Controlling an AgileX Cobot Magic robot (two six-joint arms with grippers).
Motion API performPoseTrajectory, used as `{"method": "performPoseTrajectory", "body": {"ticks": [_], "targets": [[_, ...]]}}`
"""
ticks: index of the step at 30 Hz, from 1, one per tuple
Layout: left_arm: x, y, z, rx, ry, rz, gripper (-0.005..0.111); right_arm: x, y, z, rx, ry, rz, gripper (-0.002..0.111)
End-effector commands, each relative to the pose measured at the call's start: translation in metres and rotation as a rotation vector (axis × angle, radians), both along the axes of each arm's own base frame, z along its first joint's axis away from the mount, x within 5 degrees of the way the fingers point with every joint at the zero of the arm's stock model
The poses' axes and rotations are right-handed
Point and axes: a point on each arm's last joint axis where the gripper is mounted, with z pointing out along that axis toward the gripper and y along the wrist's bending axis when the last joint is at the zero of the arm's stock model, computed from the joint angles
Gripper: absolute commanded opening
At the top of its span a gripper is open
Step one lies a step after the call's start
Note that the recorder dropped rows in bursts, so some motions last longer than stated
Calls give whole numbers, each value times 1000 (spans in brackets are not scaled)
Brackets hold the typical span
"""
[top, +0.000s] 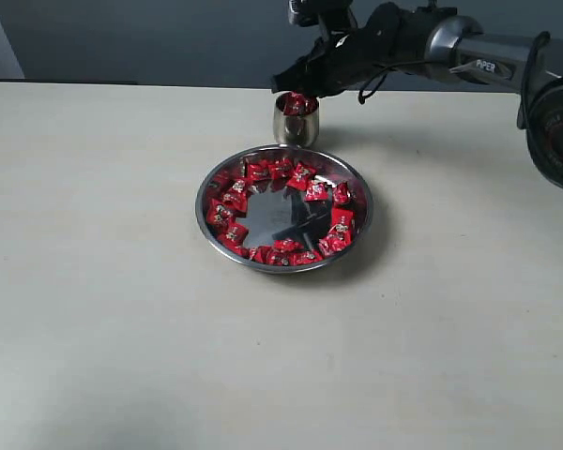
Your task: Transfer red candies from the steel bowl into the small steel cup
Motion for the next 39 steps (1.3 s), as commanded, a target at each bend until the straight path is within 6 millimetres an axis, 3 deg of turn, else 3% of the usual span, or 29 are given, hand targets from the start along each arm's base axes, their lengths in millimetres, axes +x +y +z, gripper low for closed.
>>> {"method": "performPoseTrajectory", "body": {"ticks": [1,4,6,8,11,17,21,25,31,34,39], "targets": [[0,0,1,-3,-12,0,0,0,-5,32,30,-62,-15,27],[0,0,1,-3,-12,0,0,-6,-5,52,54,-60,-11,27],[0,0,1,-3,-12,0,0,-10,-6,71,95,-57,-31,17],[0,0,1,-3,-12,0,0,-17,-7,92,108,-65,-21,1],[0,0,1,-3,-12,0,0,-32,-8,119,90,-44,27,-1],[0,0,1,-3,-12,0,0,-78,-19,153,26,51,116,-1],[0,0,1,-3,-12,0,0,-125,-37,170,80,14,77,-1],[0,0,1,-3,-12,0,0,-183,-62,173,156,-42,-13,-1],[0,0,1,-3,-12,0,0,-255,-89,152,243,-5,-90,-1],[0,0,1,-3,-12,0,0,-279,-92,138,241,107,-53,-1],[0,0,1,-3,-12,0,0,-295,-90,131,231,229,12,-1]]}}
